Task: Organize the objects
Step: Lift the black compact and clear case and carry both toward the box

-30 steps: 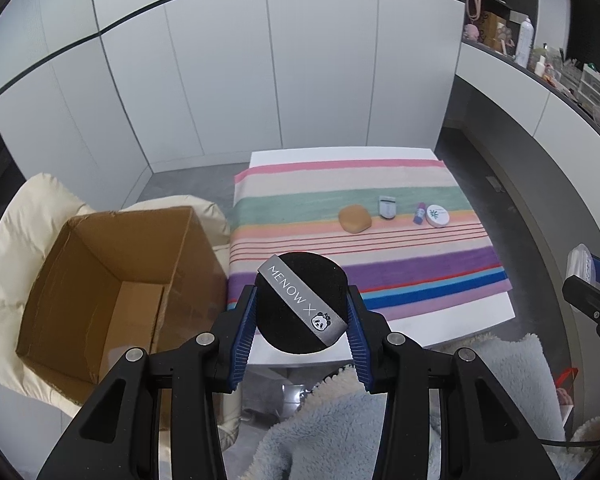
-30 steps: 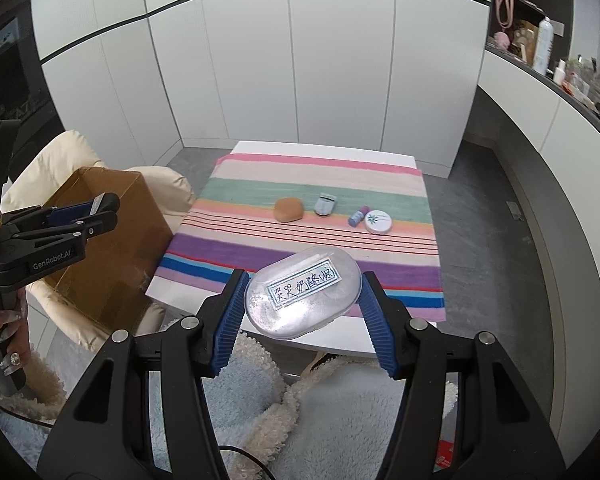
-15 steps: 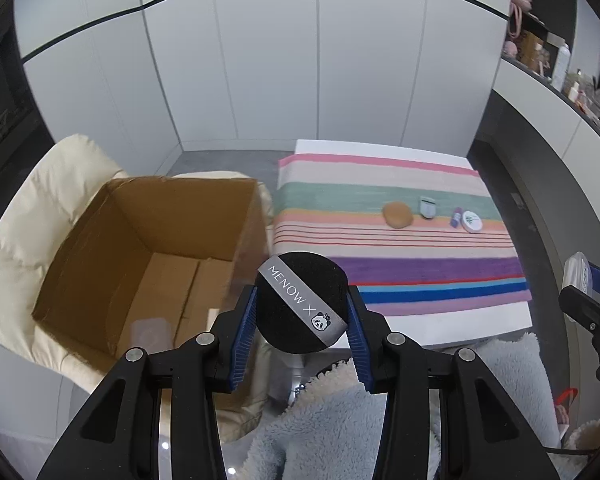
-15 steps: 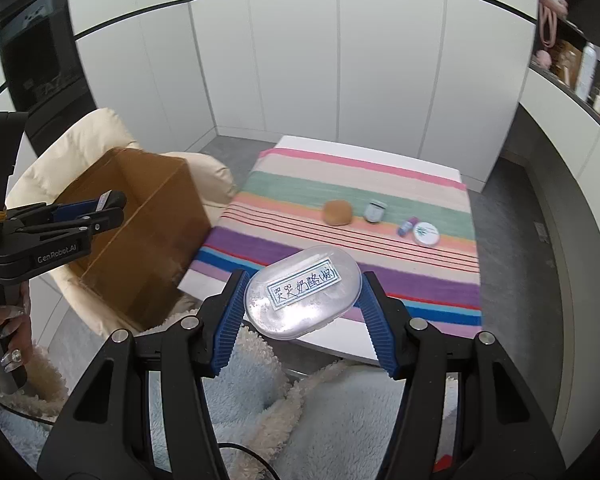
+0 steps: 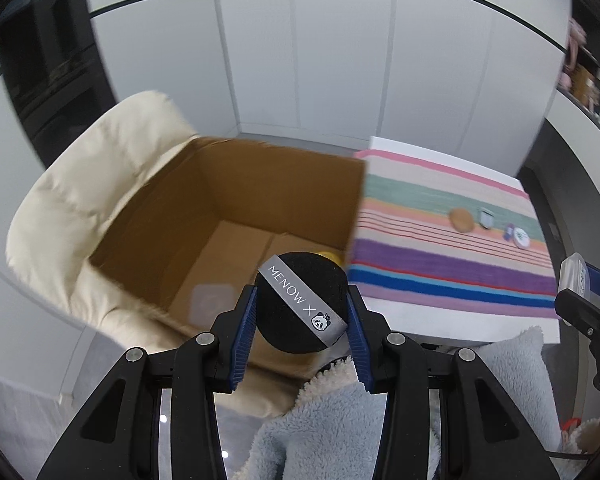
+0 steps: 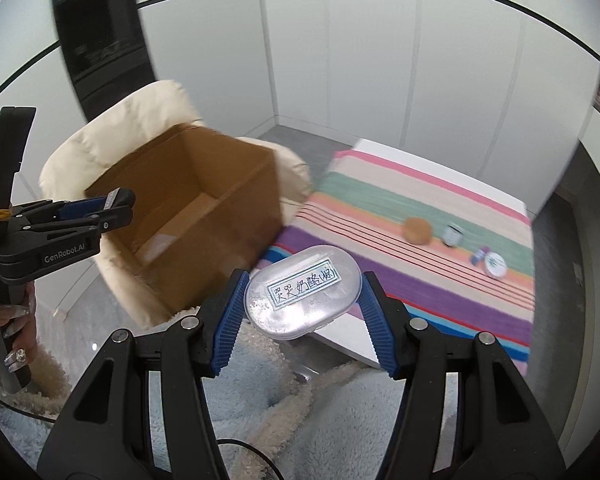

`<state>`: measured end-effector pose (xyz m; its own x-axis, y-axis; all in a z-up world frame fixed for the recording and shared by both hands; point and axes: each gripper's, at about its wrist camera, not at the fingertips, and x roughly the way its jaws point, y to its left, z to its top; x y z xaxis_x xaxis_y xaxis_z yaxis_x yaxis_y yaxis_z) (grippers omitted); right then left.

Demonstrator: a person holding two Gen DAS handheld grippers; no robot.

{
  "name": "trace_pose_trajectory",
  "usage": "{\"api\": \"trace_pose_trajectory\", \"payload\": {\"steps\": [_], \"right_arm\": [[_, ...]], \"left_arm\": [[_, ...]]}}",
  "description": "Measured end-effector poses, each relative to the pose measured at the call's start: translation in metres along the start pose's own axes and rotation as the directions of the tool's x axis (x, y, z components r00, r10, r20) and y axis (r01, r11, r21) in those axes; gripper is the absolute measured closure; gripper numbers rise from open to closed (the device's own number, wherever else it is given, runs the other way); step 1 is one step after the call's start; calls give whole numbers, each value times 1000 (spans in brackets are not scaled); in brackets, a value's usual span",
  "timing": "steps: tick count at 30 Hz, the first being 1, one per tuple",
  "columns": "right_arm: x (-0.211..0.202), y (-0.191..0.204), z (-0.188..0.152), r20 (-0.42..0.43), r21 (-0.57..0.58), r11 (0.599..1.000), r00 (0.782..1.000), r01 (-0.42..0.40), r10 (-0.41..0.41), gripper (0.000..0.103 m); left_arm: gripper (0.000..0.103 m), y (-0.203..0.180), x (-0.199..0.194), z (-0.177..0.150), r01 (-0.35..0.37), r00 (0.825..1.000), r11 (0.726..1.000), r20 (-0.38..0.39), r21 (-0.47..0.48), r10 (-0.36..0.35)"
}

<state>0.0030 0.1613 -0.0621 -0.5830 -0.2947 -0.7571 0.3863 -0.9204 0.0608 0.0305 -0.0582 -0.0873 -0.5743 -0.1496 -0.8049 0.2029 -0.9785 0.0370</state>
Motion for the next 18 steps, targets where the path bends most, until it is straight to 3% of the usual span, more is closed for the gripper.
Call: {"api": "trace_pose_trajectory", "payload": {"steps": [11,18], "right_arm": [[42,99,24,-42,-187,971,989,-147,142,44],[68,133,35,-72,-246,955,986,-167,154,44]], "left_arm": [[60,67,-19,-12,-91,995,989,23,-118,95],[60,82,-3,5,-104,993,988,36,-117,109]]}}
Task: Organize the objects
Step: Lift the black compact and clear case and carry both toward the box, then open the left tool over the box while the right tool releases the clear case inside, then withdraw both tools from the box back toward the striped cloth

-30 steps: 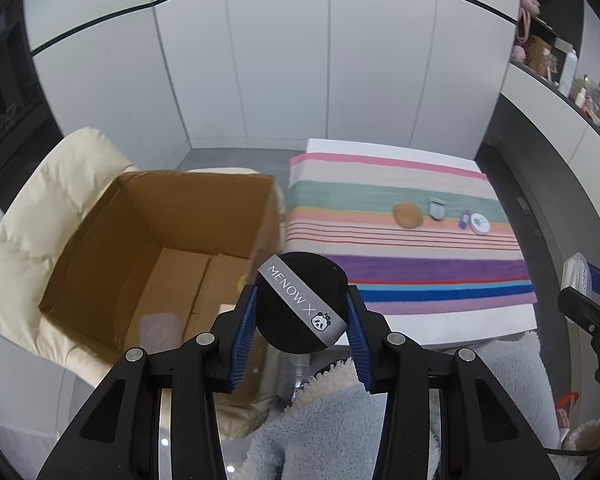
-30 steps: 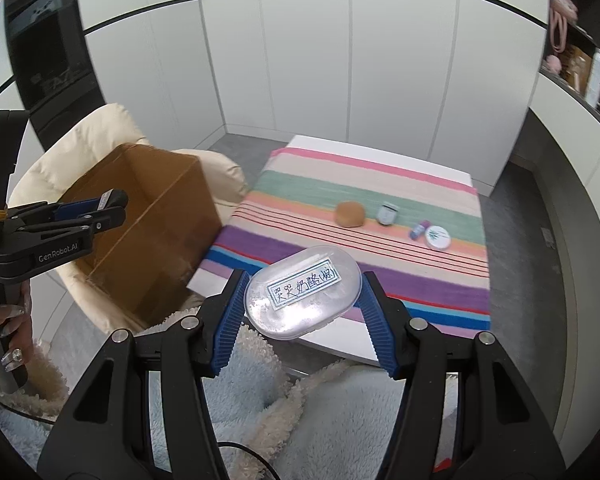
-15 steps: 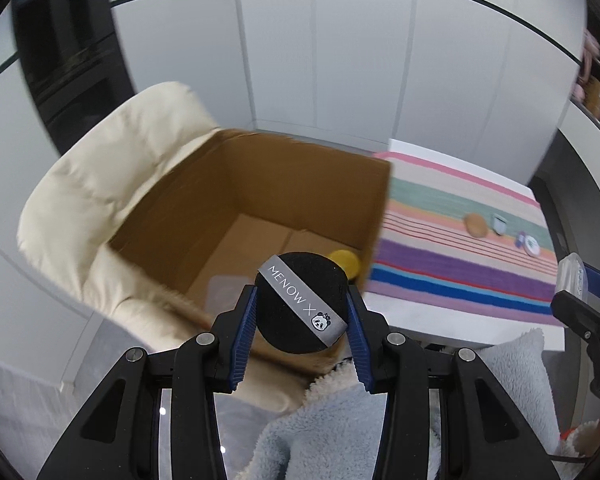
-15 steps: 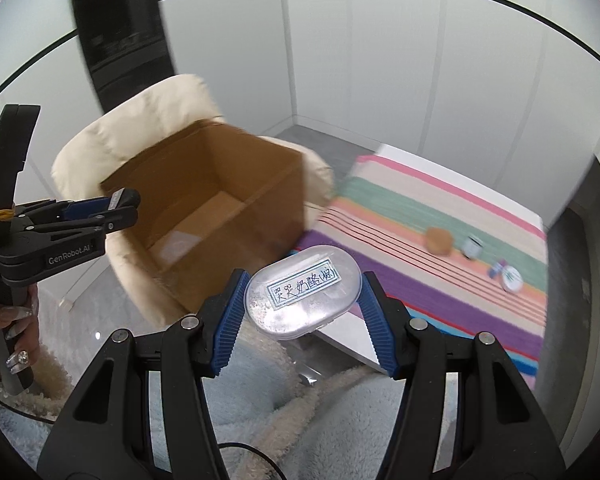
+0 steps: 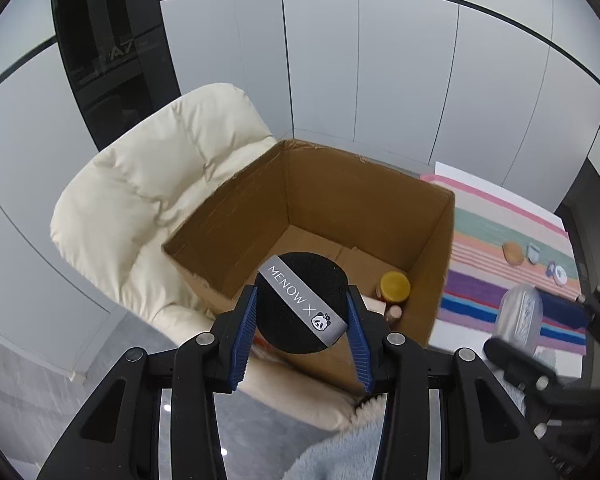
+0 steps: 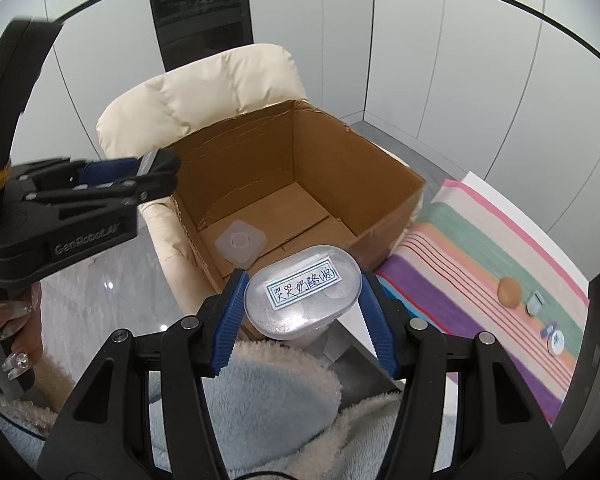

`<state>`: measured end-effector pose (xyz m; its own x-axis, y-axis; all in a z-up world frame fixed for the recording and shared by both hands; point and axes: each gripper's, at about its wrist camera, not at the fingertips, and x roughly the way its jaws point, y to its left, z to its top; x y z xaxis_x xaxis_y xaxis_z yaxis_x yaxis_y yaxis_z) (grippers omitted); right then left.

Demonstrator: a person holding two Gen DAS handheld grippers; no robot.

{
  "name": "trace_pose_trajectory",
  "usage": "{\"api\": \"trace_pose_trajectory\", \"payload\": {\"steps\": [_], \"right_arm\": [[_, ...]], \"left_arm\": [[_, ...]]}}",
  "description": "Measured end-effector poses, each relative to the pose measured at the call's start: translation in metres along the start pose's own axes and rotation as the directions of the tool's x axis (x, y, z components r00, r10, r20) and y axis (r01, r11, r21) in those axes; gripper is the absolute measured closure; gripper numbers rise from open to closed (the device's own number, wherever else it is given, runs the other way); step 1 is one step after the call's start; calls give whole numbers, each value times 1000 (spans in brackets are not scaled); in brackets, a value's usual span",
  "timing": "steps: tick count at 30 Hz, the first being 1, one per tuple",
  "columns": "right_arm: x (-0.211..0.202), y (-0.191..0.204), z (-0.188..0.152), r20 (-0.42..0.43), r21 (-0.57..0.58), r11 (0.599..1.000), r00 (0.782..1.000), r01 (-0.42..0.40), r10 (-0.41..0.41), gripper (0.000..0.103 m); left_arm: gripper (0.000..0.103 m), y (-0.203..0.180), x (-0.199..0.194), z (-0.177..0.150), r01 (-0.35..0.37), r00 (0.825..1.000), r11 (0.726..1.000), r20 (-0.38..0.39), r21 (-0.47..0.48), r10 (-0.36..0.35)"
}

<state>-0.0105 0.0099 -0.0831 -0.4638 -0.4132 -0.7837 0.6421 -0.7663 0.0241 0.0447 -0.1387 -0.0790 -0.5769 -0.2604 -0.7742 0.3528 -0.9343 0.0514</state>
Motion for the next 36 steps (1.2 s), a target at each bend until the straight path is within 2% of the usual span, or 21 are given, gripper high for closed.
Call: {"api": "trace_pose_trajectory", "payload": {"steps": [11,17,19,20,21,22,23,24,26,36], "right_arm": [[47,9,36,-11,-16,1000,1000,12,-12,44],[72,11,57,-20,-42,999,1000,21,-22,44],[78,10,61,-23,-31,999,1000,18,-19,44],[81,9,62,-20,-27,1000,1000,12,-12,44],[82,9,63,-8,-29,1000,1000,0,0,43],[83,10,64,1,-32,999,1000,-7,7,37],[85,11,65,3,-35,999,1000,-1,2,16],[86,13,65,8,-35,999,1000,8,-8,0],[86,16,65,30,-38,999,999,17,-15,0],[93,16,62,-3,-5,1000,1000,11,-11,0]], "left_arm": [[59,17,50,35,-20,1000,1000,-22,-13,19],[58,25,70,53,-33,999,998,-23,-55,32],[53,28,73,55,-53,999,997,-4,-54,53],[51,29,74,55,-44,999,998,5,-52,45],[45,31,75,54,-28,1000,998,10,-50,28],[36,33,77,54,-19,1000,999,8,-51,19],[31,35,78,54,-9,1000,998,2,-54,10],[23,36,79,54,-3,1000,998,-3,-59,3],[18,39,79,54,3,1000,997,-6,-73,-3],[16,46,79,54,21,999,995,-28,-99,-24]]}}
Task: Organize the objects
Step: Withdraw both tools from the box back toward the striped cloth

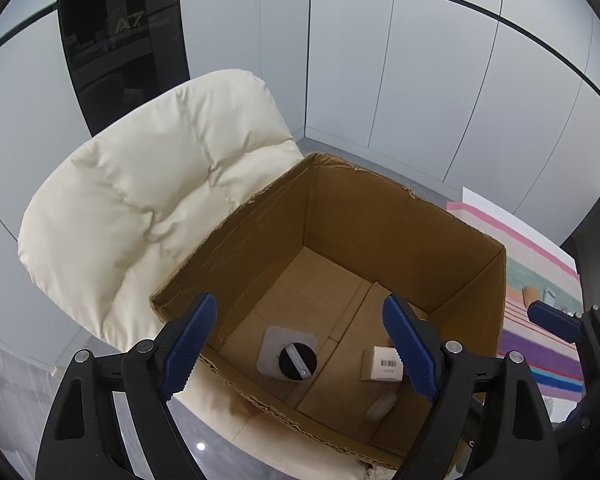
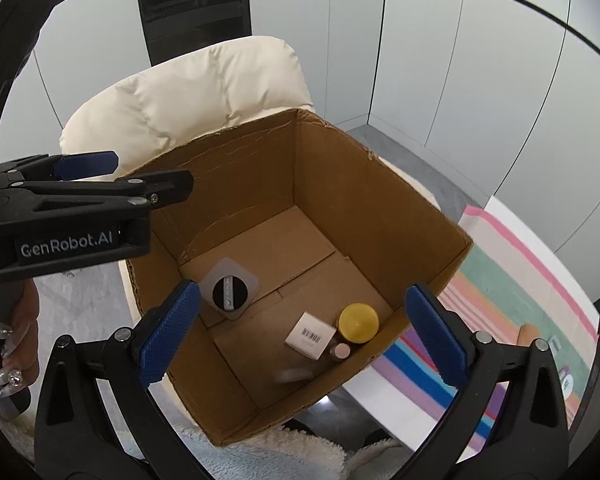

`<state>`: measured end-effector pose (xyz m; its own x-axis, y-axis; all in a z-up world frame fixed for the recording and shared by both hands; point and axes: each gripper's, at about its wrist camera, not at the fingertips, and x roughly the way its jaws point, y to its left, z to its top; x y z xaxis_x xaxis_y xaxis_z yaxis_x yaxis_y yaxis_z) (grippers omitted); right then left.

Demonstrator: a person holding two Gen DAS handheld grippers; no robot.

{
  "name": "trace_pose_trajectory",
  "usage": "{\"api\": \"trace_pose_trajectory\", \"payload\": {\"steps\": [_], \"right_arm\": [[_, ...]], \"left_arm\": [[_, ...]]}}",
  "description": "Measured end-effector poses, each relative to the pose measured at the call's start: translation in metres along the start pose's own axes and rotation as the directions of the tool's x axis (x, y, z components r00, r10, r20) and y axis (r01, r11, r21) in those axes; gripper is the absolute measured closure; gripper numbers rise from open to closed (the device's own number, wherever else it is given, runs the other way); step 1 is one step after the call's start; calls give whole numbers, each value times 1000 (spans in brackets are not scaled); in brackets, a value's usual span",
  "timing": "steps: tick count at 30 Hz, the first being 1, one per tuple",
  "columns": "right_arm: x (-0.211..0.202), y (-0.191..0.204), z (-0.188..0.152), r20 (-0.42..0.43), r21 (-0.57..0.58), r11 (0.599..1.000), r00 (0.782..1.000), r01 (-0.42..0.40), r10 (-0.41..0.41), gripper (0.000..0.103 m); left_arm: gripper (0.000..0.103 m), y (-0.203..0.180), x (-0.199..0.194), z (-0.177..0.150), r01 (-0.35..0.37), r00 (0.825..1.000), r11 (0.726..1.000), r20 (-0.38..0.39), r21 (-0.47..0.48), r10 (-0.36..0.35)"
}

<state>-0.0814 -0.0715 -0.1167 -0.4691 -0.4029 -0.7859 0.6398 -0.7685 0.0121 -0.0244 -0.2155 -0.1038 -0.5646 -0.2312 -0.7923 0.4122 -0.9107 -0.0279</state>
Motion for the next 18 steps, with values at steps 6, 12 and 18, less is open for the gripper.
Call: {"api": "trace_pose_trajectory", "payload": {"steps": [6,12,18], "right_arm": [[-2,-4,-3,-13,16,1000,1000,21,-21,0],[-10,-12,-6,-10,57,998,1000,18,-17,0],[-21,-17,-8,-2,68,997,1000,28,-28,0]], "left_arm": [[16,-1,-1,-1,2,1000,1000,-5,-7,-2],[16,-3,-3,-6,-1,1000,1000,-18,-1,1],[16,-2,-11,-9,-13,1000,1000,-6,2,13]]}}
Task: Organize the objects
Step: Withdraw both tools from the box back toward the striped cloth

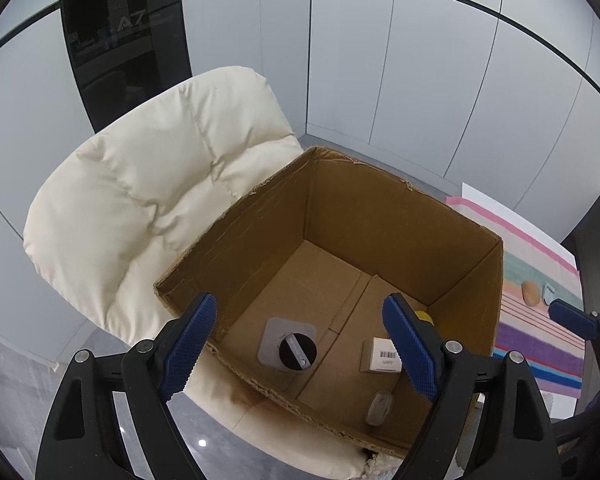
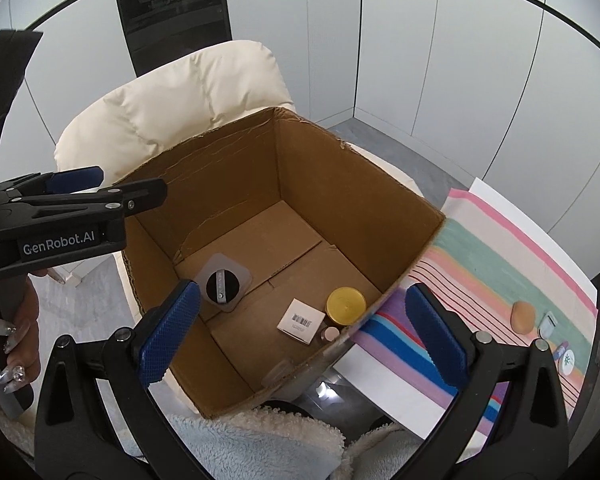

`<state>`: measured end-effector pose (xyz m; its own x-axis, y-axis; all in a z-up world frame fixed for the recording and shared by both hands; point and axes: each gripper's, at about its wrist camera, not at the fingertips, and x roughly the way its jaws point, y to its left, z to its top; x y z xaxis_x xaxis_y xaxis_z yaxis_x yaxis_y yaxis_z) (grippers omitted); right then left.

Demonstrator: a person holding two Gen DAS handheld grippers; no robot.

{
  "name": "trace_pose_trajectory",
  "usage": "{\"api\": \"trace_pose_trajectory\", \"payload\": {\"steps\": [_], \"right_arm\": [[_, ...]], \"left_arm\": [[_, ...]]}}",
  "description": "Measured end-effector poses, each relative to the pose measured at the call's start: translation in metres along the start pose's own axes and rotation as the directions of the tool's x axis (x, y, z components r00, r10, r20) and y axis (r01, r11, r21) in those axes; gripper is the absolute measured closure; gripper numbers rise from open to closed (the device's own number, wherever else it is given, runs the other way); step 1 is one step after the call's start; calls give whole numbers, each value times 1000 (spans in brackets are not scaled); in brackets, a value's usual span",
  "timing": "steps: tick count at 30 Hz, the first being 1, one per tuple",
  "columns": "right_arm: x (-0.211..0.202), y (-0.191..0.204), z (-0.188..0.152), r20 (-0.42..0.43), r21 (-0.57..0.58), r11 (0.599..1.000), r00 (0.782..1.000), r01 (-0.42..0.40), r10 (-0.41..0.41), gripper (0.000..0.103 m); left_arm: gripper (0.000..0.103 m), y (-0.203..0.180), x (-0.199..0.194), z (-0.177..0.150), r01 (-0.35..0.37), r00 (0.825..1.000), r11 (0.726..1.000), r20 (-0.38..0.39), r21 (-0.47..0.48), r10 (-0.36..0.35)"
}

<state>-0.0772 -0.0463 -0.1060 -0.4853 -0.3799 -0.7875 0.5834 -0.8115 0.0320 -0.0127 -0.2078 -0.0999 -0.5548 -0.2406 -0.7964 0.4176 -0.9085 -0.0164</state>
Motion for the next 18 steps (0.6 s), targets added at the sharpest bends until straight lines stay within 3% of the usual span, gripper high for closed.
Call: {"api": "trace_pose_trajectory", "payload": {"steps": [18], "right_arm": [[-45,-3,-26,19,42,999,1000,12,-13,0]], "left_arm": [[16,0,-42,-38,5,1000,1000,-5,24,-5]]}}
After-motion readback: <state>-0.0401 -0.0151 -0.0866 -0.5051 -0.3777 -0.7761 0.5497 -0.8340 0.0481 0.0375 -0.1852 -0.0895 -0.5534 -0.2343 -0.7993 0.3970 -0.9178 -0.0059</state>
